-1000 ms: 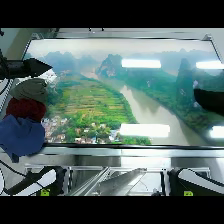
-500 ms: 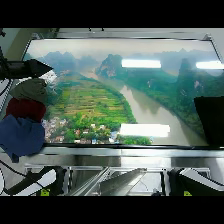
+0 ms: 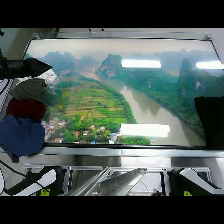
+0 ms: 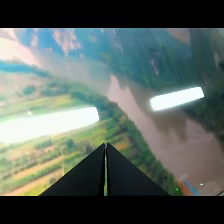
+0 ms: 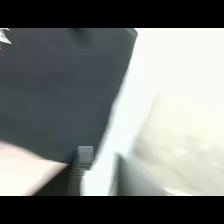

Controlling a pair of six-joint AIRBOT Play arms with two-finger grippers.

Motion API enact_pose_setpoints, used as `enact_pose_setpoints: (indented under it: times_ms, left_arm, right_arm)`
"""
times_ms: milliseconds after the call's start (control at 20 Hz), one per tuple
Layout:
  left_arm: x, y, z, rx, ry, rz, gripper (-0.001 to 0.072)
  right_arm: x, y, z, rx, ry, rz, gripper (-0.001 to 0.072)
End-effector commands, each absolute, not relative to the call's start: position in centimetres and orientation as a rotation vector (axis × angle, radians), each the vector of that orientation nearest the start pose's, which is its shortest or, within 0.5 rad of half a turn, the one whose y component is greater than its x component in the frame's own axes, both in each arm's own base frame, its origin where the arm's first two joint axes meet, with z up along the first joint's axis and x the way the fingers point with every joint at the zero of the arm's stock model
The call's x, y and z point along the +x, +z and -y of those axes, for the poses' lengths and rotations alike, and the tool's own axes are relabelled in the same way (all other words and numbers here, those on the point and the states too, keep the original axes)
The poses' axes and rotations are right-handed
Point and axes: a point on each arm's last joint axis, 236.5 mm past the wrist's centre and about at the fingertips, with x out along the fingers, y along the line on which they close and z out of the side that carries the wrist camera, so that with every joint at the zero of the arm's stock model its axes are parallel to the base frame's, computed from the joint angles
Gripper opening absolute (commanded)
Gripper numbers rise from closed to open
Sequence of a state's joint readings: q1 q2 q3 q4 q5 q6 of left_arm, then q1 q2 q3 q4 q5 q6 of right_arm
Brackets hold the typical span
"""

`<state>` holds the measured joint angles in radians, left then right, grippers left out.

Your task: Fold the shirts.

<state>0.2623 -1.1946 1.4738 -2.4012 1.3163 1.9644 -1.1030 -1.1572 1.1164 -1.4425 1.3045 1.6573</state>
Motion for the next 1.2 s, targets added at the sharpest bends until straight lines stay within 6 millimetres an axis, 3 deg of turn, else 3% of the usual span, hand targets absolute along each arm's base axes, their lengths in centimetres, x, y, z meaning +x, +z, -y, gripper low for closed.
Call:
enact_pose_setpoints:
  times_ms: [0,150,300,400,500,600,700,800,1150]
  left_arm:
    - [42.0,22.5,6.0,-0.356,-0.519,-0.731,0.0014]
    - [41.9,22.3,6.0,-0.342,-0.526,-0.732,0.0013]
    - [40.2,19.4,6.6,-0.381,-0.519,-0.789,0.0013]
    - [37.4,15.8,7.6,-0.445,-0.51,-0.873,0.0013]
    - [33.2,11.6,9.8,-0.489,-0.533,-0.981,0.0013]
    - [29.2,7.9,11.9,-0.527,-0.552,-1.075,0.0013]
    - [26.6,6.0,13.2,-0.552,-0.557,-1.122,0.0013]
    - [25.6,5.8,13.7,-0.556,-0.56,-1.125,0.0013]
    - [25.3,7.0,13.7,-0.537,-0.566,-1.08,0.0013]
  right_arm:
    - [24.1,9.0,25.5,0.846,-0.697,-0.922,0.0017]
    - [27.4,11.0,19.4,0.748,-0.51,-0.945,0.0017]
    - [28.8,10.1,10.9,0.669,-0.301,-1.022,0.0017]
    - [28.1,8.1,4.6,0.623,-0.149,-1.089,0.0017]
    - [25.6,4.8,-1.2,0.551,-0.016,-1.167,0.0017]
    - [23.4,1.8,-4.7,0.526,0.054,-1.226,0.0017]
    - [22.7,0.5,-6.2,0.492,0.1,-1.255,0.0016]
    - [23.0,0.3,-6.3,0.484,0.109,-1.25,0.0017]
    - [22.8,0.3,-6.4,0.483,0.112,-1.261,0.0017]
